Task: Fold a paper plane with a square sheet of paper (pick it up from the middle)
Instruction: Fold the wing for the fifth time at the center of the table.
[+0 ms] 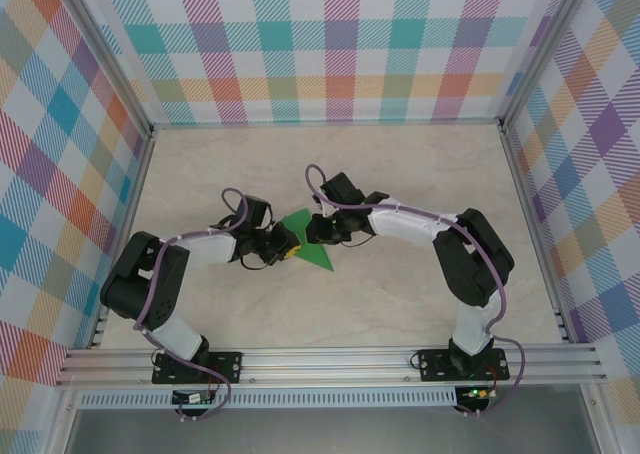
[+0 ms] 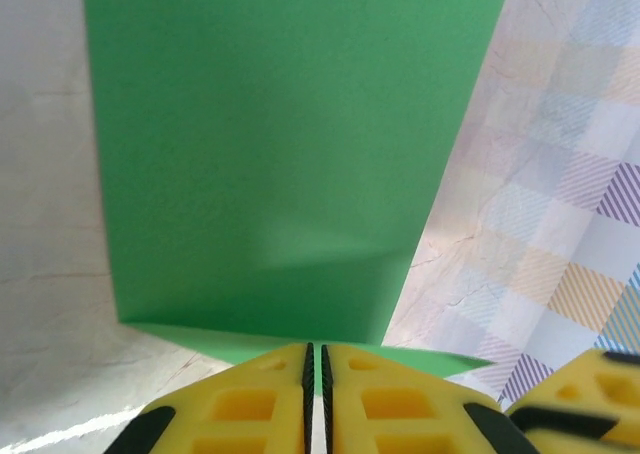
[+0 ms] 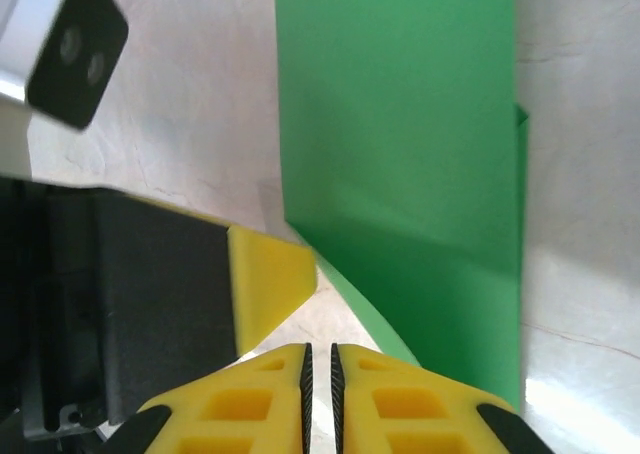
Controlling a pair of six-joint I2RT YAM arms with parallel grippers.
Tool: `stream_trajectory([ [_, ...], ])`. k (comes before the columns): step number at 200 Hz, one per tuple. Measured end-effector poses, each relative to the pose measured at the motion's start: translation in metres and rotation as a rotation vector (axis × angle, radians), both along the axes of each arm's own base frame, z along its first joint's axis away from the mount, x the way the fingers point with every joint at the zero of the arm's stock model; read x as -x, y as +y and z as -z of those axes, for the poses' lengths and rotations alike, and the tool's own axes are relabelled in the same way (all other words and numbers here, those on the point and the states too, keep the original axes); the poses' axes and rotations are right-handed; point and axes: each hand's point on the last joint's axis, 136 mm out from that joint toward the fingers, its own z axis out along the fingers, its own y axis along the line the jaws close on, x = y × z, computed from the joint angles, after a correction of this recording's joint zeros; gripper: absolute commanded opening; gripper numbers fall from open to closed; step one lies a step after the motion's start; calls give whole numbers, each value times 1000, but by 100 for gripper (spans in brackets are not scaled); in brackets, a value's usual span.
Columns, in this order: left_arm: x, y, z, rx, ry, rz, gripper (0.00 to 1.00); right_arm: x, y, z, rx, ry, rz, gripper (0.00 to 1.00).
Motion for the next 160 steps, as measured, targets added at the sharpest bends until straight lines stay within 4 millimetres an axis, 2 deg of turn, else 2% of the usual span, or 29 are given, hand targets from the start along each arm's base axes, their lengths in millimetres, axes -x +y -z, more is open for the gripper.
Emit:
stream_trajectory([
  [28, -4, -2, 2, 1, 6, 1, 10, 7, 0, 13, 25, 21, -12, 11],
  [76, -7, -4, 9, -7, 24, 2, 10, 4, -4, 30, 75, 32, 6, 11],
  [112, -7, -4, 10, -10, 24, 3, 10, -3, -5, 52, 132, 51, 26, 11],
  [141, -4, 3, 14, -53, 38, -11, 14, -7, -11, 59, 152, 61, 56, 11],
  [160, -4, 10, 9, -86, 27, -29, 20, -10, -13, 59, 148, 68, 71, 12],
])
